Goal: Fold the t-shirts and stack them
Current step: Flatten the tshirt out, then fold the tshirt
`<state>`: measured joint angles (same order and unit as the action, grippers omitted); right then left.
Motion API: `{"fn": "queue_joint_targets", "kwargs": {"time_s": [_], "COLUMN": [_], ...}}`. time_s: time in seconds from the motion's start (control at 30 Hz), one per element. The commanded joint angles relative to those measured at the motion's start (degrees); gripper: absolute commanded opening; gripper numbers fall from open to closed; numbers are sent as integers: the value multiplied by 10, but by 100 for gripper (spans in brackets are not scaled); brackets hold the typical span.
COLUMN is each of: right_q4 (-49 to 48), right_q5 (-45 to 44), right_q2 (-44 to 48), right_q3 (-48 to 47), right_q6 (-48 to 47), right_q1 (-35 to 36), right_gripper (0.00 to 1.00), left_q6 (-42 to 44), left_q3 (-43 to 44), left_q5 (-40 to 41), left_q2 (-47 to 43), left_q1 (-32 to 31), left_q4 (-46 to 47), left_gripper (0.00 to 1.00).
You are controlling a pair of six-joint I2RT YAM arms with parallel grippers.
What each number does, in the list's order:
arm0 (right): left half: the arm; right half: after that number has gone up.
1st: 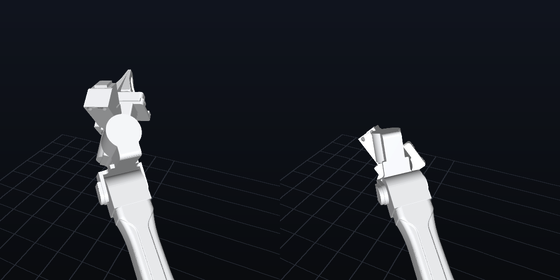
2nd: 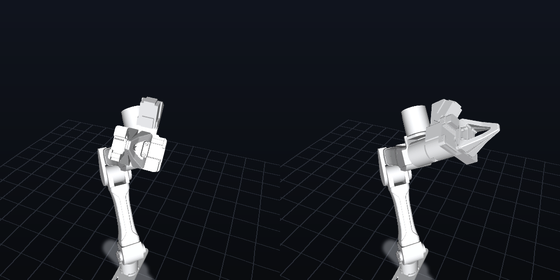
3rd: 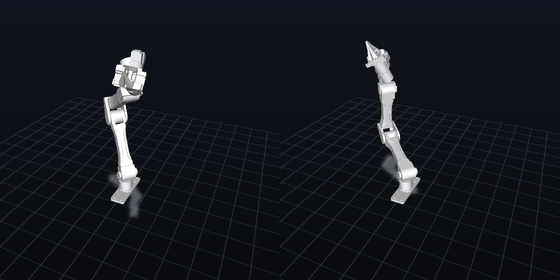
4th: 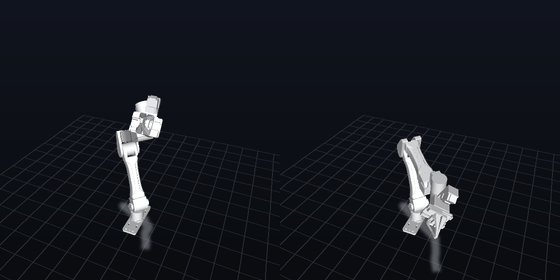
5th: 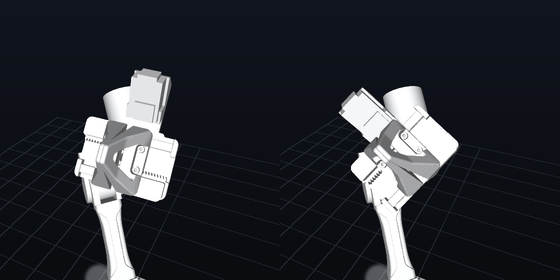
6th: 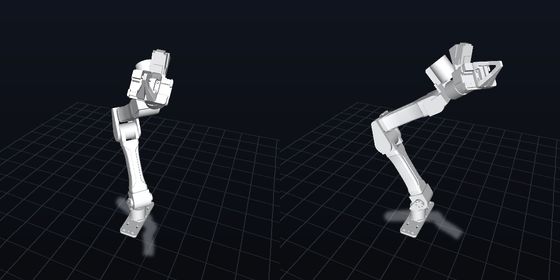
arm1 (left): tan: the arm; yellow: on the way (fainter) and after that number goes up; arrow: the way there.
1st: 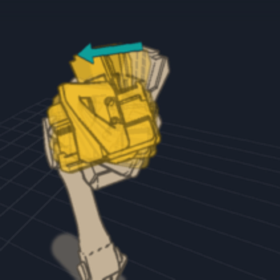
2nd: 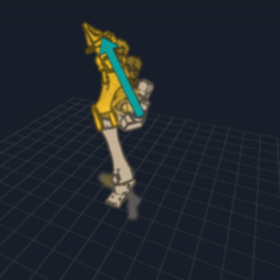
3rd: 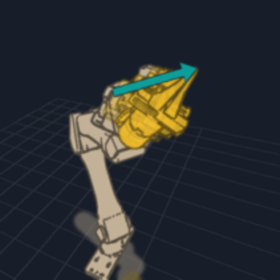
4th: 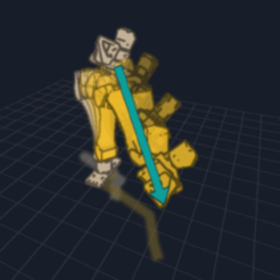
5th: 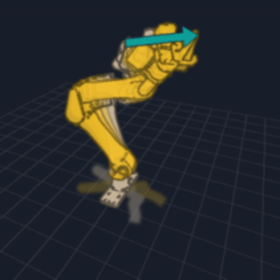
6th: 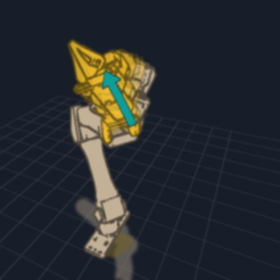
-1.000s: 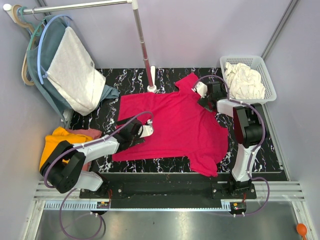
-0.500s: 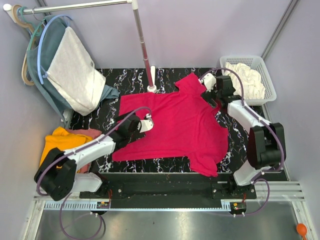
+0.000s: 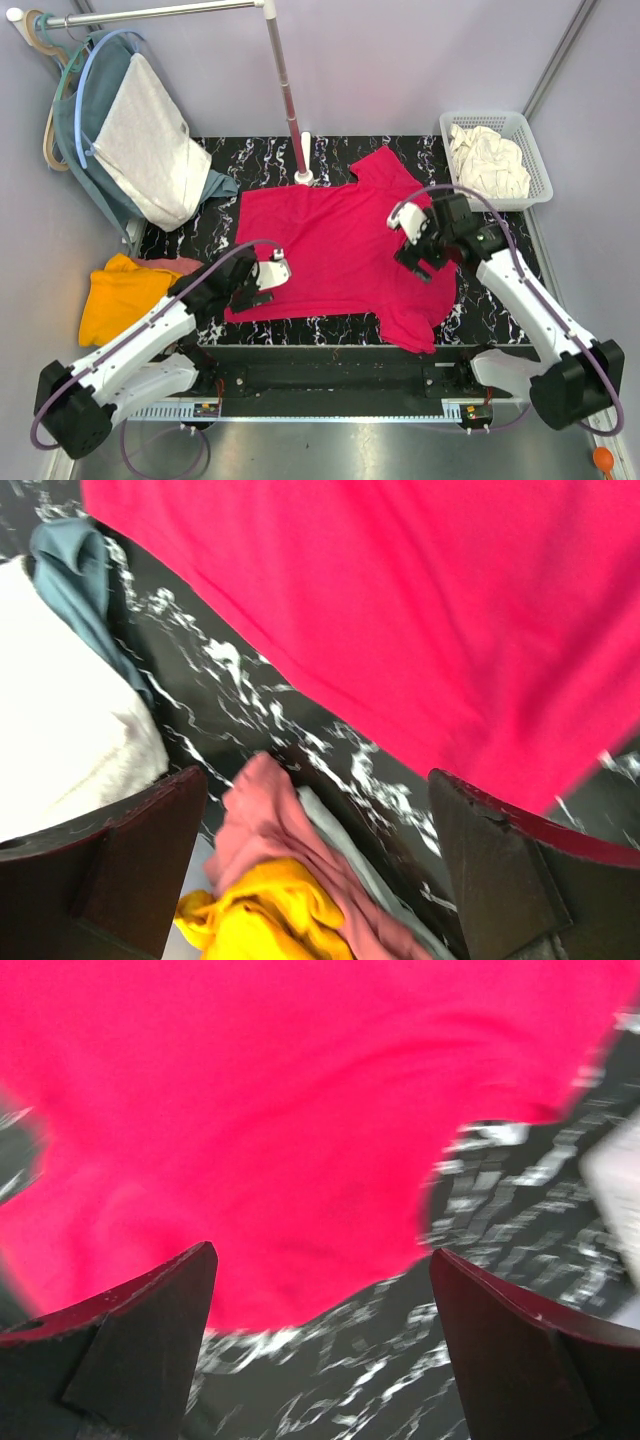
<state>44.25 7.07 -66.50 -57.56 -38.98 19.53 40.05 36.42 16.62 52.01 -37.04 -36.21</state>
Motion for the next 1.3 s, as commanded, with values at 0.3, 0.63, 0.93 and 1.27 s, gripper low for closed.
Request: {"fn": "queue_joint_targets", "kwargs": {"time_s": [0.3,0.63,0.93,1.27], "right_q4": [143,80,-27,-85], "right_q5": [69,47,17,20], "right_q2": [11,-59,-79,-121], "right_q3": [79,92,160,173], "right_q6": [36,63,37,44], "right_q1": [198,326,332,332], "right_gripper": [86,79,70,63], "left_q6": [-4,3,6,9], "left_q3": [-50,-53,-58,-70], "left_q5": [-37,-8,3,6], "left_q2": [-5,-6,-12,-7], "left_q1": [-8,-8,-8,-8], "left_q4": [-58,-48,-43,-22], "left_gripper": [97,96,96,96]}}
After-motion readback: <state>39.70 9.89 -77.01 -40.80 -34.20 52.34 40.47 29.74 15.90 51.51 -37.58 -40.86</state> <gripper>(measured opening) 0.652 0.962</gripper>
